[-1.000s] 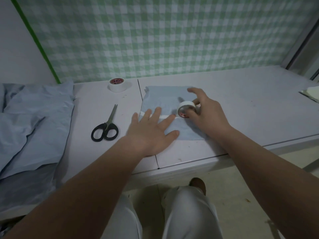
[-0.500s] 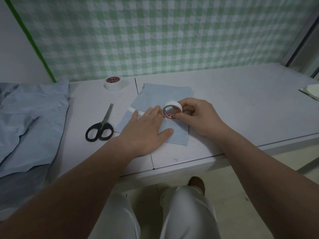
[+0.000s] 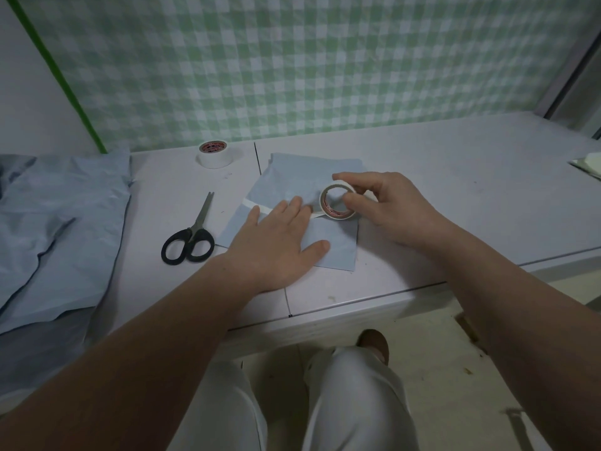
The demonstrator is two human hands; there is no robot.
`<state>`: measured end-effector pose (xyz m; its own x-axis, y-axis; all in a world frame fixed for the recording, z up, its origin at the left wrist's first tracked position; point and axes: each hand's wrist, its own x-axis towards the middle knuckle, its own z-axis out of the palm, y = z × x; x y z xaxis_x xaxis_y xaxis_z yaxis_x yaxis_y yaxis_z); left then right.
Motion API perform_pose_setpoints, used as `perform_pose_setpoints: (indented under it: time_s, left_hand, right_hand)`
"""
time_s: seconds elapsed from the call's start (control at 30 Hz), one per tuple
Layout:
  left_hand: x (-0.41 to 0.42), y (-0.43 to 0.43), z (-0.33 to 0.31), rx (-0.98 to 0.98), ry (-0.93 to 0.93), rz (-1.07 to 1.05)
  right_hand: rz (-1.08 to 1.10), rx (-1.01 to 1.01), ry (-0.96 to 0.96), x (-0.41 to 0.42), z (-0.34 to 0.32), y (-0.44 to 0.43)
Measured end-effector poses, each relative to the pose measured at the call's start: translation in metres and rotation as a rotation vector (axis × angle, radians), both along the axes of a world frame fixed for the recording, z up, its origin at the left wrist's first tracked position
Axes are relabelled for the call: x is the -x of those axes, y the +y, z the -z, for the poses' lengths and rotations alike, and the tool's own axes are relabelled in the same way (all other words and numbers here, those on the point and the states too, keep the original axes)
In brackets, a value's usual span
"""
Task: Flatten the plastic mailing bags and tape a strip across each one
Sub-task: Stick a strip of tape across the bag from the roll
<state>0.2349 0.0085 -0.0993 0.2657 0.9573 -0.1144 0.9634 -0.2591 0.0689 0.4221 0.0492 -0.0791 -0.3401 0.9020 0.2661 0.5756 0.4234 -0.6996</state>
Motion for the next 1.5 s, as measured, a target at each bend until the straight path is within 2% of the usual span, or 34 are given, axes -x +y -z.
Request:
perform_pose_setpoints:
  time_s: [0.27,0.57,1.03,1.5]
  left_hand:
    - [0.001,0.001,0.001,0.017,-0.001,-0.005]
    - [0.0,0.001,0.0,0.02,0.004,-0.002]
    - [0.001,0.002,0.002,0.023,0.009,-0.007]
    - [0.0,0.0,0.0,0.038,0.044,0.002]
  right_hand:
    - [-0.019,0.032,-0.038,-0.011,-0.01,0.001]
    - [0.076,0.091,-0.011,-0.014,-0.019,0.001]
    - [0.175,0.088,-0.249,-0.008,-0.027,0.002]
    - [0.16,0.037,-0.376,-0.003,-0.022,-0.001]
